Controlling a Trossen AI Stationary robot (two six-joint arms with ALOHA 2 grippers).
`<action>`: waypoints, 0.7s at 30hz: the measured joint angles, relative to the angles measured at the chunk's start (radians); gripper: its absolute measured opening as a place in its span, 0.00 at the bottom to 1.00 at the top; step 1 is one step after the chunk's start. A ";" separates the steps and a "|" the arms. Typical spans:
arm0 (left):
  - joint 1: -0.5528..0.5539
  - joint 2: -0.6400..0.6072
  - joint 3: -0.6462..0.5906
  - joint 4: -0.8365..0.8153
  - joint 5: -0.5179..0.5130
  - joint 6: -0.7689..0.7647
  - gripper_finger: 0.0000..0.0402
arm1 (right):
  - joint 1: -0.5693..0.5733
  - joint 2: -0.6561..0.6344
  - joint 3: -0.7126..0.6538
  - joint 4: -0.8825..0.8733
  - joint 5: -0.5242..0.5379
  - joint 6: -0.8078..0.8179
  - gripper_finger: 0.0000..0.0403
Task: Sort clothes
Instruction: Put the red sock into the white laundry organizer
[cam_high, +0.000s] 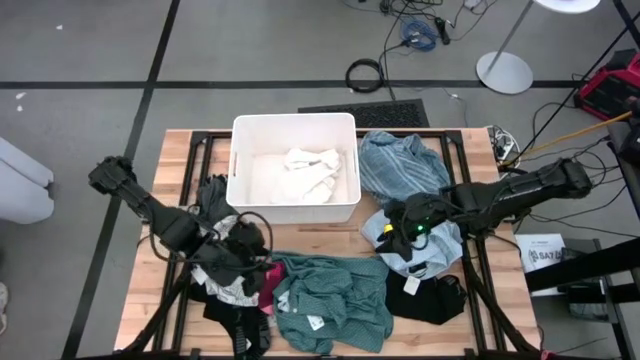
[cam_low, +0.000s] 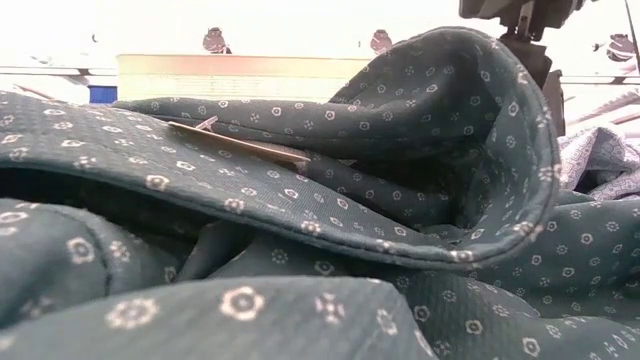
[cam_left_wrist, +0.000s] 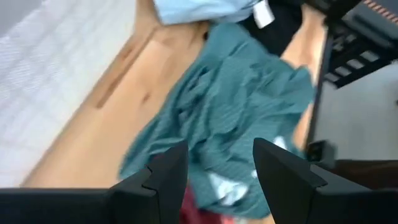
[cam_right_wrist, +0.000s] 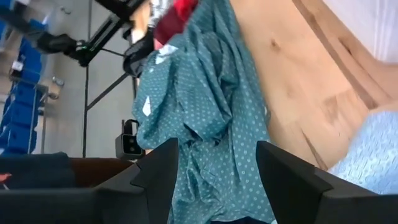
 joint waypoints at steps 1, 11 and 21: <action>0.000 -0.004 0.000 -0.026 -0.001 0.000 0.48 | 0.000 0.010 0.000 0.000 0.001 0.015 0.50; 0.015 -0.013 -0.055 -0.090 0.034 0.097 0.48 | 0.048 0.078 0.000 0.076 0.016 0.014 0.50; 0.056 -0.012 -0.138 0.160 0.089 0.073 0.48 | 0.065 -0.003 0.064 -0.132 0.315 0.004 0.50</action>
